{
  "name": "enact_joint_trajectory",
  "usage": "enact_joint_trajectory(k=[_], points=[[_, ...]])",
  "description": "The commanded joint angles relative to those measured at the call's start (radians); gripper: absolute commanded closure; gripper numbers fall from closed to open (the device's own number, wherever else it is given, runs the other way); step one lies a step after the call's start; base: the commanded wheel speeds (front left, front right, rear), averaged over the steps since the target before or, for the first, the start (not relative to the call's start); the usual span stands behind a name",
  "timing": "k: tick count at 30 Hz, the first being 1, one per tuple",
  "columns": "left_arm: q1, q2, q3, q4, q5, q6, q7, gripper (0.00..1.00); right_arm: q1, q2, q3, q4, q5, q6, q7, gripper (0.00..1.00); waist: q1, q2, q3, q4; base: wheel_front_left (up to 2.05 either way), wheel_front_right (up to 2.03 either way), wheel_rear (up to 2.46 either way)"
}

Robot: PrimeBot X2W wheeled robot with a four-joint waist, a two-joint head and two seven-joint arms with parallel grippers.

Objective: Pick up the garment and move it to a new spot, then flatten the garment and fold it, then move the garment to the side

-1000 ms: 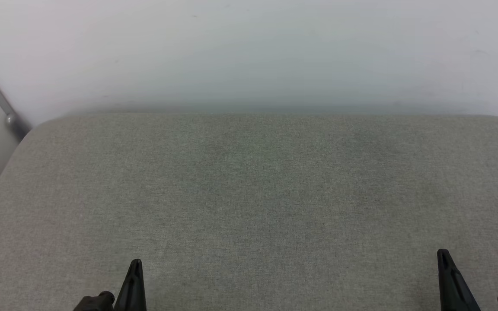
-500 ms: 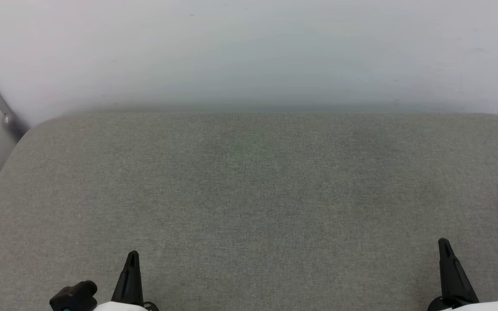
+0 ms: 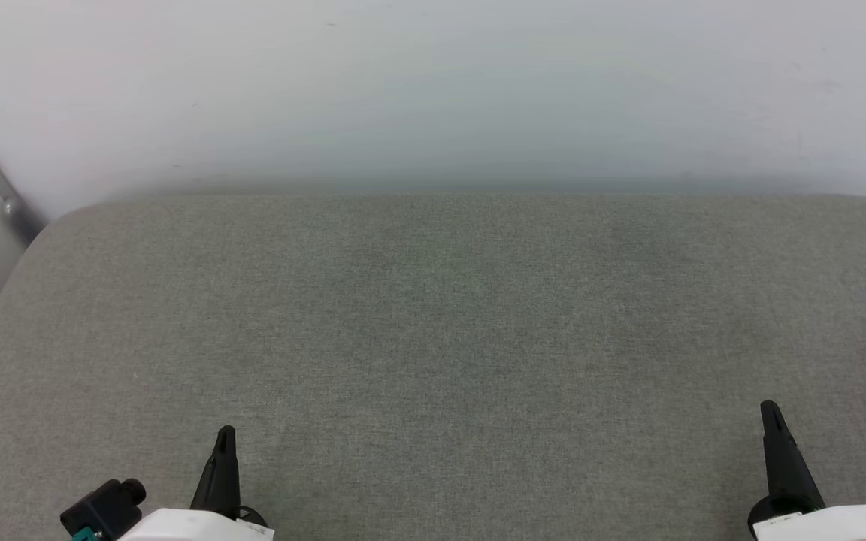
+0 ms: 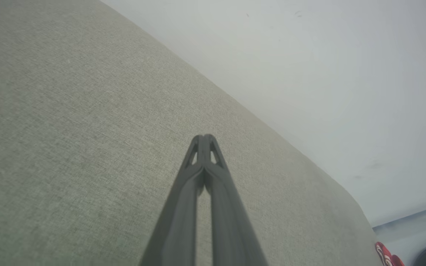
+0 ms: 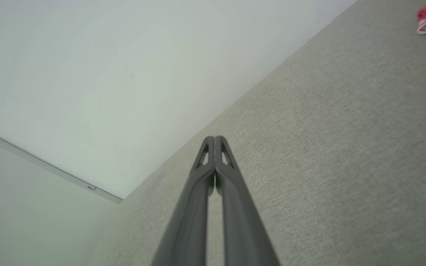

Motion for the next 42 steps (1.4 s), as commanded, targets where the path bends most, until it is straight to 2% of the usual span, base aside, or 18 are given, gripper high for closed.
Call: enact_joint_trajectory(k=[1, 23, 42], points=[[-0.029, 0.004, 0.005, -0.007, -0.035, -0.008, 0.006, 1.0, -0.027, -0.011, 0.0, -0.004, 0.034, 0.0, 0.005, 1.0, 0.0, 0.0, 0.0, 0.0, 0.0, 0.0, 0.0], [-0.08, 0.007, 0.034, 0.024, -0.325, -0.044, 0.071, 1.0, -0.09, -0.013, -0.006, 0.04, 0.293, 0.0, 0.071, 1.0, 0.0, 0.0, 0.005, -0.007, 0.0, 0.0, 0.0], [-0.117, 0.006, 0.058, 0.048, -0.527, -0.071, 0.121, 1.0, -0.135, -0.012, -0.014, 0.072, 0.475, 0.0, 0.12, 1.0, 0.0, 0.0, 0.009, -0.013, 0.0, 0.0, 0.0]])
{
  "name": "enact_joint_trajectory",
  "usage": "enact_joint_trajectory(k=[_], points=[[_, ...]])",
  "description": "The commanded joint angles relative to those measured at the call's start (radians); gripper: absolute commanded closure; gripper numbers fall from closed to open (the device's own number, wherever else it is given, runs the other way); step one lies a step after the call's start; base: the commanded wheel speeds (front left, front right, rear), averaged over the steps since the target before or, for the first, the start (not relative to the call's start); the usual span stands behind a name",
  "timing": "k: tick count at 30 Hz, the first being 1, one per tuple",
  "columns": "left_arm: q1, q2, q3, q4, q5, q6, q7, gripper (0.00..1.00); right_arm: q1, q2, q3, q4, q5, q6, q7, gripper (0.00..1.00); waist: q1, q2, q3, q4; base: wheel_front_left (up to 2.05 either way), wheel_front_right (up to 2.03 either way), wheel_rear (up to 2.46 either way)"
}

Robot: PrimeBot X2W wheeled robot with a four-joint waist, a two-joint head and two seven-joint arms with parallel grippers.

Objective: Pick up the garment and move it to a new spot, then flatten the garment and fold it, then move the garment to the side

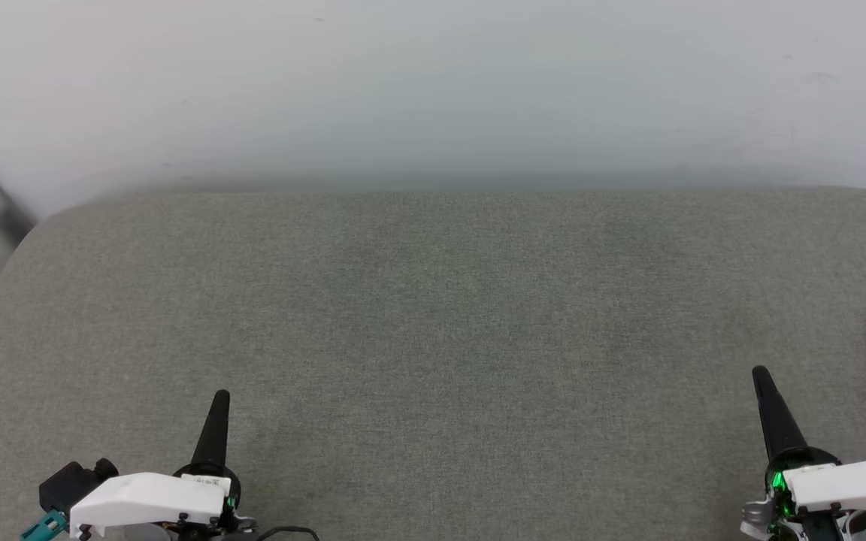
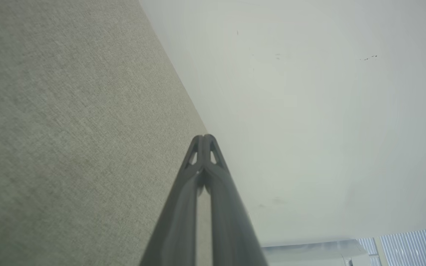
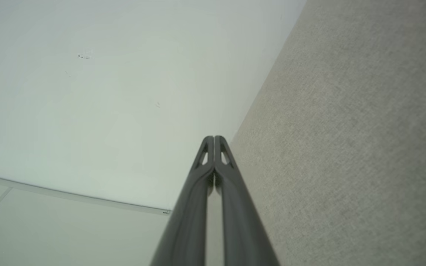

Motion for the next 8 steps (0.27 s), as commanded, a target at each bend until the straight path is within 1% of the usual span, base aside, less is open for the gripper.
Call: enact_joint_trajectory(k=[1, 8], points=[[-0.022, 0.002, 0.004, 0.001, -0.027, -0.012, 0.007, 1.0, -0.026, -0.007, -0.004, -0.002, 0.027, 0.0, 0.006, 1.0, 0.0, 0.0, 0.0, -0.001, 0.0, 0.0, 0.0], [-0.034, 0.001, 0.013, 0.008, -0.093, -0.02, 0.024, 1.0, -0.042, -0.006, -0.007, 0.009, 0.086, 0.0, 0.025, 1.0, 0.0, 0.0, 0.002, -0.003, 0.0, 0.0, 0.0]])
